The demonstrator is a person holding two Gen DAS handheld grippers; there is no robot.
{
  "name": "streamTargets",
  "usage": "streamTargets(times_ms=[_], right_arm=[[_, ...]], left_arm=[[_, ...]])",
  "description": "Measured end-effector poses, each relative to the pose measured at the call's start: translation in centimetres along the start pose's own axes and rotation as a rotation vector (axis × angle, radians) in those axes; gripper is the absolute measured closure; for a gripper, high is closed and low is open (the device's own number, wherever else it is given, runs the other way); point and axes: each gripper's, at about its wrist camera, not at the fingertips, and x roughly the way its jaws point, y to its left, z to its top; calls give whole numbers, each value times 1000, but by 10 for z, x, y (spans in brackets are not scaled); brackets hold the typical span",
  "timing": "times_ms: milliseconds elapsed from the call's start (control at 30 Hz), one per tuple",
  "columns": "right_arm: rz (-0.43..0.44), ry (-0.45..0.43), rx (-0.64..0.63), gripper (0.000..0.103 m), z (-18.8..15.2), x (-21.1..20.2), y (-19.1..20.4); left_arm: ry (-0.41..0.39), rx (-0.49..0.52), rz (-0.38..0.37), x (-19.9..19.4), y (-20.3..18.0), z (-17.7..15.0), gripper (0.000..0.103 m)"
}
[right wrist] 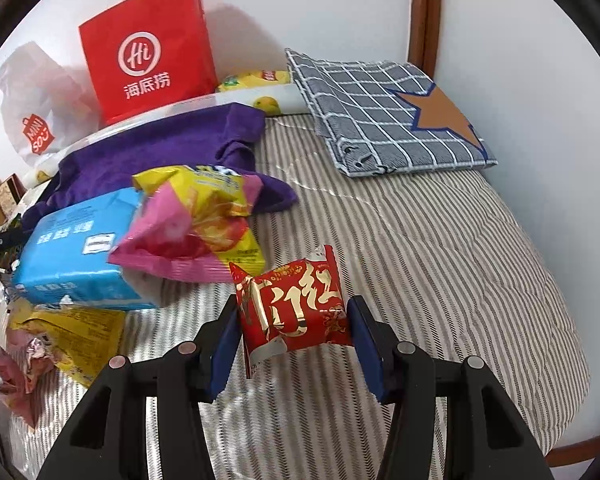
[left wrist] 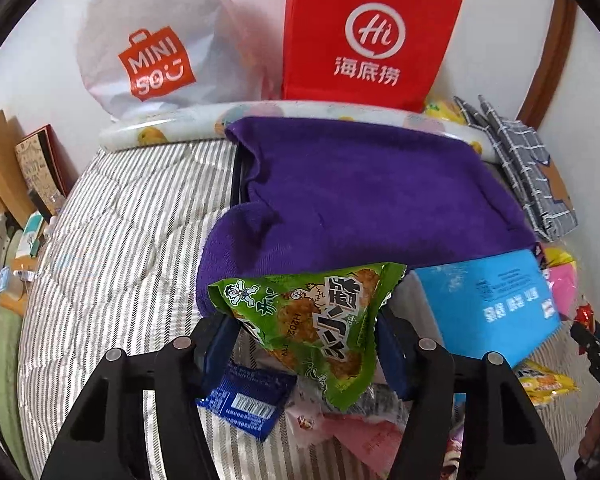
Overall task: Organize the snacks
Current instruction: 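Grasp the green triangular snack bag with the left tool while the right tool lifts the red packet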
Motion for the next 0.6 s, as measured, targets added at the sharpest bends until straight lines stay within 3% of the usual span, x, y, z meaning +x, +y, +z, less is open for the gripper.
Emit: streamTargets(times_ms=[600], right_arm=[[96, -120, -78, 53, 36, -39, 47]], left_arm=[[-56, -4, -111, -58, -13, -1, 41]])
